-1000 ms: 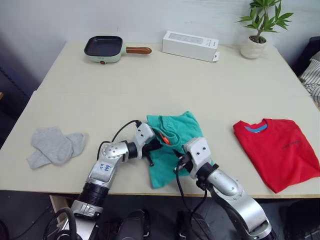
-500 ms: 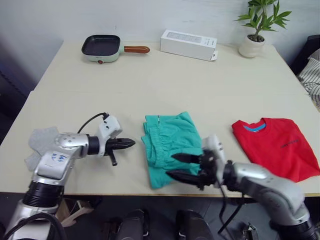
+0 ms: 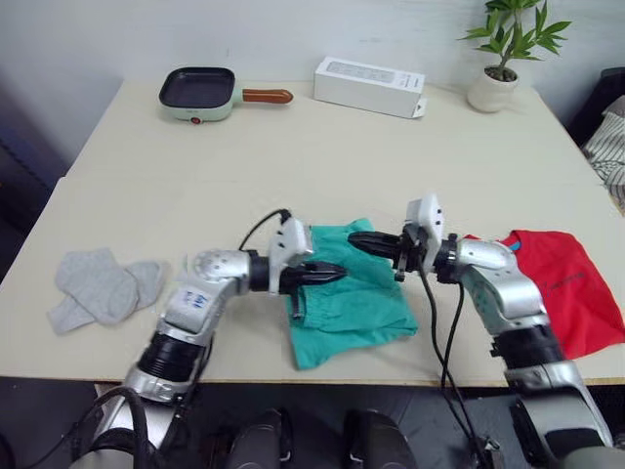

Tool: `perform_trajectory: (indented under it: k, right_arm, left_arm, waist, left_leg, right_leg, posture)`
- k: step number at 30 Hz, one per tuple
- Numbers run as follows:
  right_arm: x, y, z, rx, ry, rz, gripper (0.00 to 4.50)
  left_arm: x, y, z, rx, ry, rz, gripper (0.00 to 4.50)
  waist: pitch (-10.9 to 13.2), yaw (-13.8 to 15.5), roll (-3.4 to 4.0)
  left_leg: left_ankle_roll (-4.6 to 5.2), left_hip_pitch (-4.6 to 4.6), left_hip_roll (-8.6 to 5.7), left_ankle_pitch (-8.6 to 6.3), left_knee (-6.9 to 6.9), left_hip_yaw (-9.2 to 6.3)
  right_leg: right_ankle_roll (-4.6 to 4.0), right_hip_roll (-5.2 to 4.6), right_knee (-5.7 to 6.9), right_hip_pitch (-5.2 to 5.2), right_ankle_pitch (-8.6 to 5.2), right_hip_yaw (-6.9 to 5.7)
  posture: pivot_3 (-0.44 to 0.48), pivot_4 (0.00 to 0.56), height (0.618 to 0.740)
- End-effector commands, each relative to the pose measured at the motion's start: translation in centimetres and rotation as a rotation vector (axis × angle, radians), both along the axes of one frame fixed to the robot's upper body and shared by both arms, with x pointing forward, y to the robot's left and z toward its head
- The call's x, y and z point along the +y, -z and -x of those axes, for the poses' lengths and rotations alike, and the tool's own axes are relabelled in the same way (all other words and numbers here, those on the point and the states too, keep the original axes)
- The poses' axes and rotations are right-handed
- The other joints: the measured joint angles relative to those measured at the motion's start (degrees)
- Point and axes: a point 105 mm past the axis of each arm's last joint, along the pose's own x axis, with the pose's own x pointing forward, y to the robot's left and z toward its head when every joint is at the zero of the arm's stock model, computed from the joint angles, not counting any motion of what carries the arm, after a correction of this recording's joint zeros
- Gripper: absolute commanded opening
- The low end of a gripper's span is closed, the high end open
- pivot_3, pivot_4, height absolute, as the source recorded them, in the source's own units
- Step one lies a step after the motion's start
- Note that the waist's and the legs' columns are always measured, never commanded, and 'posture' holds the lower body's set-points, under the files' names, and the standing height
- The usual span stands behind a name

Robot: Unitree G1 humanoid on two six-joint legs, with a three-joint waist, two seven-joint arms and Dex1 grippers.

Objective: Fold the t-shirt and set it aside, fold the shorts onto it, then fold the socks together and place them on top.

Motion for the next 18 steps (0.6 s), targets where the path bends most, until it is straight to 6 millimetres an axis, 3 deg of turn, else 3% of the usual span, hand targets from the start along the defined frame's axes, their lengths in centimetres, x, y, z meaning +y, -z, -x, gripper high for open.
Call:
perform_trajectory:
  k: [1, 4, 9, 12, 15, 18]
  right_arm:
    - [0.9, 1.8, 0.3, -0.039, -0.126, 0.082, 0.03]
    - [0.9, 2.9, -0.6, -0.044, -0.116, 0.099, 0.03]
    - [-0.4, 2.5, -3.9, -0.025, 0.073, 0.042, 0.03]
    - [-1.7, 1.7, -5.8, 0.021, 0.217, -0.033, 0.03]
    - [-2.5, 1.6, -6.4, 0.026, 0.279, -0.046, 0.03]
    - [-3.3, -0.3, -6.9, 0.009, 0.310, -0.148, 0.03]
  left_arm:
    - [-0.1, 1.7, -0.3, -0.044, -0.038, -0.064, 0.00]
    - [0.4, 3.1, -0.2, -0.032, -0.079, -0.086, 0.00]
    - [1.1, 5.0, 1.5, 0.039, -0.071, -0.102, 0.00]
    - [1.4, 5.1, 1.4, 0.037, -0.114, -0.086, 0.00]
    - [1.7, 4.8, 1.1, 0.008, -0.137, -0.064, 0.00]
    - [1.9, 3.0, 0.3, -0.086, -0.167, 0.023, 0.00]
  waist:
    - [0.00, -0.02, 0.00]
    - [0.01, -0.12, 0.02]
    - [0.01, -1.08, 0.04]
    - [0.01, -1.29, 0.06]
    - [0.00, -1.34, 0.07]
    - [0.06, -1.29, 0.16]
  left_leg:
    - [0.00, 0.01, 0.02, 0.00, 0.02, 0.00]
    - [0.02, 0.02, 0.05, 0.00, 0.24, -0.02]
    - [0.03, 0.08, 0.04, -0.11, 0.58, -0.17]
    - [-0.34, 0.10, 0.00, -0.26, 0.55, -0.33]
    - [-0.23, 0.11, 0.02, -0.17, 0.52, -0.37]
    - [-0.20, 0.10, 0.02, -0.16, 0.49, -0.37]
  right_leg:
    - [0.00, 0.00, 0.01, 0.00, 0.00, 0.00]
    - [0.00, -0.09, 0.17, 0.03, 0.00, 0.04]
    - [-0.01, -0.60, 0.28, 0.10, 0.00, 0.42]
    - [-0.06, -0.67, 0.37, 0.10, -0.02, 0.35]
    - [-0.13, -0.66, 0.42, 0.09, -0.05, 0.28]
    - [-0.15, -0.65, 0.40, 0.09, -0.07, 0.23]
  posture:
    - [0.000, 0.150, 0.740]
    - [0.000, 0.150, 0.740]
    - [0.000, 0.150, 0.740]
    - [0.000, 0.150, 0.740]
    - [0.000, 0.150, 0.740]
    - [0.000, 0.150, 0.740]
